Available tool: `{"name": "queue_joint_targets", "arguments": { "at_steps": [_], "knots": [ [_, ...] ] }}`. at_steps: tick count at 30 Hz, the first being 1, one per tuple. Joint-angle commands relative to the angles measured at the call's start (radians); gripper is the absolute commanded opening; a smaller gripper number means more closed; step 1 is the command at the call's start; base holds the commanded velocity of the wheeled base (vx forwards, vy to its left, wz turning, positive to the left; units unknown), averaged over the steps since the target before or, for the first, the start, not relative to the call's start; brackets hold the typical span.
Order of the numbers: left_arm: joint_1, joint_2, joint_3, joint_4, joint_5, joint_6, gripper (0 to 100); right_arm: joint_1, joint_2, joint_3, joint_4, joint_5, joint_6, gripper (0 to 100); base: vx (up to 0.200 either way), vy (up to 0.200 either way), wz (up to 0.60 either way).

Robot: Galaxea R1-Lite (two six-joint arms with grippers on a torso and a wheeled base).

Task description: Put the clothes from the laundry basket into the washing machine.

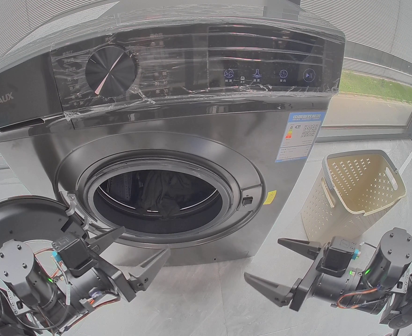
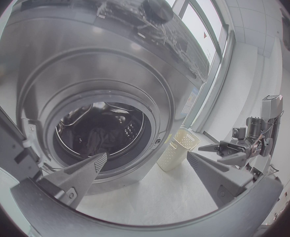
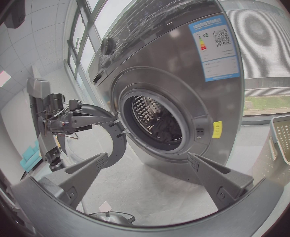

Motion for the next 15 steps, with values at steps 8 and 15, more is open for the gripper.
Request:
{"name": "queue_joint_targets", "arguments": {
  "at_steps": [8,15],
  "knots": [
    [0.08,-0.341,0.021,0.242,0.038,0.124,100,-0.238,-0.203,0.043,0.009,-0.018,-0.006,100,-0.05,0.0,0.0],
    [0.182,-0.493,0.021,0.368,0.03,0.19,100,-0.264,-0.309,0.096,0.043,-0.018,-0.015,100,-0.2,0.0,0.0]
  ]
}}
